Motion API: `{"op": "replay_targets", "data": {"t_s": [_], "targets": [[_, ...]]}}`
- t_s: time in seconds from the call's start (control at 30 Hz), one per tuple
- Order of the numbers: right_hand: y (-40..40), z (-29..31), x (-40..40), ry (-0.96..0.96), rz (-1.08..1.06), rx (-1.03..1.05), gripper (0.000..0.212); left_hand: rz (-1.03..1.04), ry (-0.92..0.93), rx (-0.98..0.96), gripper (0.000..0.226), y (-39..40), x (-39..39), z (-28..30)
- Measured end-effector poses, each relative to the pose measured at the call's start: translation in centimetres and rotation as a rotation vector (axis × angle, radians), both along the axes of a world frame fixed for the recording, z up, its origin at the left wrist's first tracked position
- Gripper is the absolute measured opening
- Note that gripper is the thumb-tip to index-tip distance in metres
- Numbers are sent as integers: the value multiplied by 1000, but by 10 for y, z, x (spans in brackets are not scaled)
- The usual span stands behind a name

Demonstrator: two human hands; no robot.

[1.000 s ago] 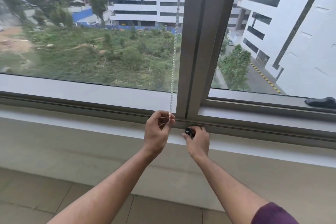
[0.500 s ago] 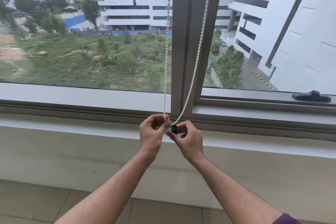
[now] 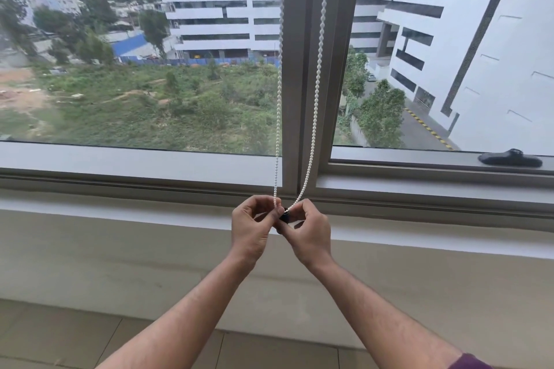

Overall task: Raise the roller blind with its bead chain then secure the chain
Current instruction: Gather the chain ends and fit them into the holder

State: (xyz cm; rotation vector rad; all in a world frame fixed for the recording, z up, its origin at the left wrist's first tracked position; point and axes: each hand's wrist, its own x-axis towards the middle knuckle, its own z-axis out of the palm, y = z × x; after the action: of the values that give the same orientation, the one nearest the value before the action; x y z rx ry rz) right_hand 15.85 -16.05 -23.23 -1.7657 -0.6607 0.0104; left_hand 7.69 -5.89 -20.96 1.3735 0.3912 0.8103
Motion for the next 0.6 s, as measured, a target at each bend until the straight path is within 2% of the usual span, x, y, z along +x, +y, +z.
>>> {"op": "replay_targets", "data": {"t_s": [0.37, 0.6], "targets": [[4, 3, -1, -25, 15, -1, 24, -68, 44, 57, 10, -1, -9, 0], [3, 3, -1, -21, 23, 5, 24, -71, 40, 41, 12, -1, -11, -1]]}}
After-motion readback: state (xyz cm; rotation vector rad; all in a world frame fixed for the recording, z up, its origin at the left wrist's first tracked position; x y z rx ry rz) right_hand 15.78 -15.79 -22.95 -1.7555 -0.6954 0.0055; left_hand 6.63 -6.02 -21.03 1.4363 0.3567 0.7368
